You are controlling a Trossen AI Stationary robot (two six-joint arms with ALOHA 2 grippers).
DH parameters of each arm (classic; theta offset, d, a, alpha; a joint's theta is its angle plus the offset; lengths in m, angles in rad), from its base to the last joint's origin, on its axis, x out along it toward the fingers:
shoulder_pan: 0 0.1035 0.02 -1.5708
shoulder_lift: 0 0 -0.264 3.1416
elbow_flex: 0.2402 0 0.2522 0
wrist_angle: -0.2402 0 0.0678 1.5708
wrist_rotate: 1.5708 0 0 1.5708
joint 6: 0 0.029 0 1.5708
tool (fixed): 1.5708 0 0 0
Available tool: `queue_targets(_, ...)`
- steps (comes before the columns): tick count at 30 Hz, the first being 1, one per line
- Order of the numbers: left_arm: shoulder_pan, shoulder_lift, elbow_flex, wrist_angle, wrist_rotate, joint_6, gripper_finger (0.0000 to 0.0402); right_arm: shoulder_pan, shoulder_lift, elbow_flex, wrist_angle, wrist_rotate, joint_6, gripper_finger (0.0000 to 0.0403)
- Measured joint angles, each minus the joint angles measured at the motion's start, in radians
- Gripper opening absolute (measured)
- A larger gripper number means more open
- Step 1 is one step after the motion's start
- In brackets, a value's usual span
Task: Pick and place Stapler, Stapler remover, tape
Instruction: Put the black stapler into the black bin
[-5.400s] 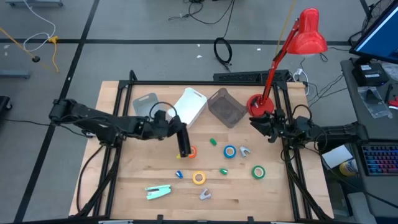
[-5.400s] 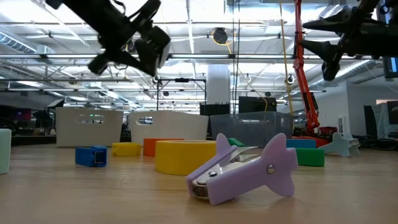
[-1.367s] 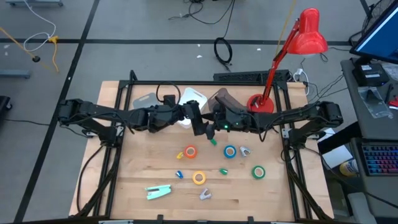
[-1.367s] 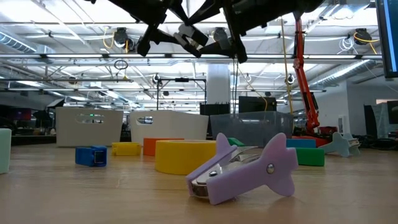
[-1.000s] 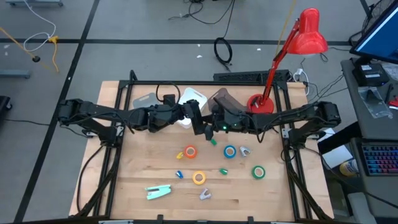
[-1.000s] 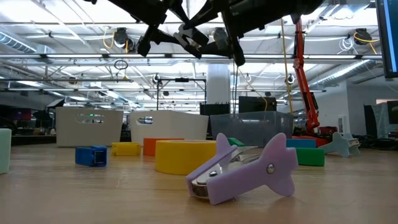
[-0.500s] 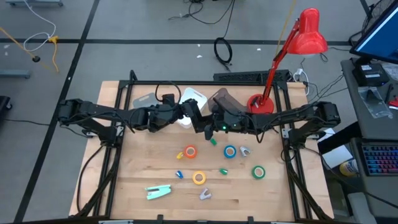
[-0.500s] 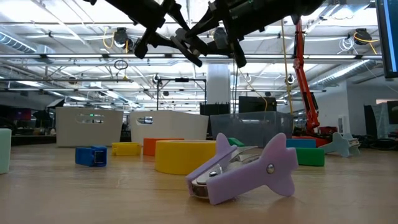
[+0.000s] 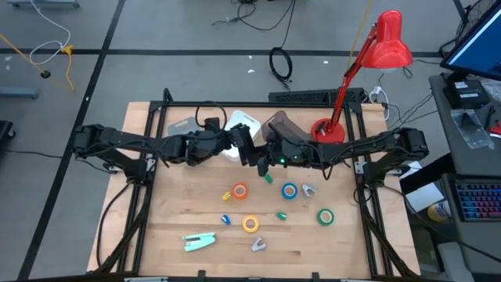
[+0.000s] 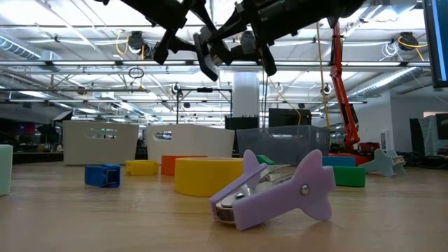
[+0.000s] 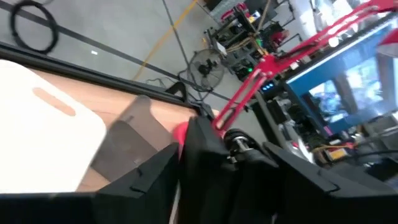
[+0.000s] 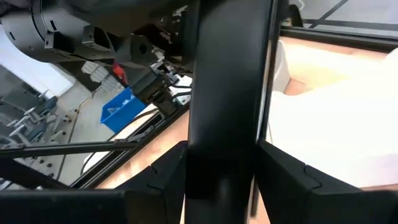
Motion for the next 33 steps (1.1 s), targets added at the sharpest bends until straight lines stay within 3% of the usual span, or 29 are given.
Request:
queue_targets(10,0.005,0.0,0.0,0.0,-0.004,0.047,0.0283,0.0,0.0,0.0,0.003,0.005,-0.016,0.0137)
queue_targets(23,0.033,0.0,0.0,-0.001,-0.012,0.127,0.0271,0.0,-0.007,0.001,-0.023,0.013,-0.023,0.0136)
queue_targets(33,0.09,-0.011,0.0,-0.034,-0.009,0.177,0.0289,0.0,-0.007,0.002,-0.049,0.01,-0.022,0.0135)
